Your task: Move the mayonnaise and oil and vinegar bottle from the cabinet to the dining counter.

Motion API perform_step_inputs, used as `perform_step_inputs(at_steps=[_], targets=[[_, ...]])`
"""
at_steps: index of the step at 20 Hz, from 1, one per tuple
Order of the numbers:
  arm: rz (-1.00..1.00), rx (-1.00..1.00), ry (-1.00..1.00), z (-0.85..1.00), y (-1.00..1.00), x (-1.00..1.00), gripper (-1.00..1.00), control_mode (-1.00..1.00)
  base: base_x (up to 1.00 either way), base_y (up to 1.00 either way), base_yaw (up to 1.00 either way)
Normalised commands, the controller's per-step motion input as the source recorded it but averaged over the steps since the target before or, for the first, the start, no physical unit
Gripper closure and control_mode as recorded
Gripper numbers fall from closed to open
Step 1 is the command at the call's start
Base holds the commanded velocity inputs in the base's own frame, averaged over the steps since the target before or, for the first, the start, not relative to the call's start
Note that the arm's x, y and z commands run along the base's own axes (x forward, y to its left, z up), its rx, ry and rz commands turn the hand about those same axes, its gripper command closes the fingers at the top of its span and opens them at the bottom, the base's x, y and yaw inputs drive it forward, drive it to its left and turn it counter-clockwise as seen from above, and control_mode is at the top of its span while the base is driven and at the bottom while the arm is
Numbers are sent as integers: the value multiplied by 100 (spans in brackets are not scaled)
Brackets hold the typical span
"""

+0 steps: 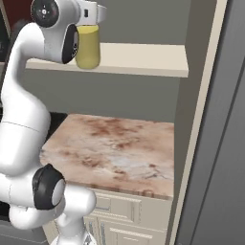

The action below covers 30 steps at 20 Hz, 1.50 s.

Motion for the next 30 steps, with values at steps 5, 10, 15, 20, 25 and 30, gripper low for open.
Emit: perform_step_inputs(at_steps=[5,10,15,20,25,30], targets=[[24,0,1,0,-2,-79,100,-100,0,0,0],[27,-1,2,-13,-7,-90,100,-100,0,0,0],[29,-2,3,-26,-2,-87,100,-100,0,0,0],[32,-5,3,-39,0,-80,100,-100,0,0,0],[32,-6,3,-42,1,-69,100,-100,0,0,0],[26,-4,1,-35,16,-52,100,-100,0,0,0]])
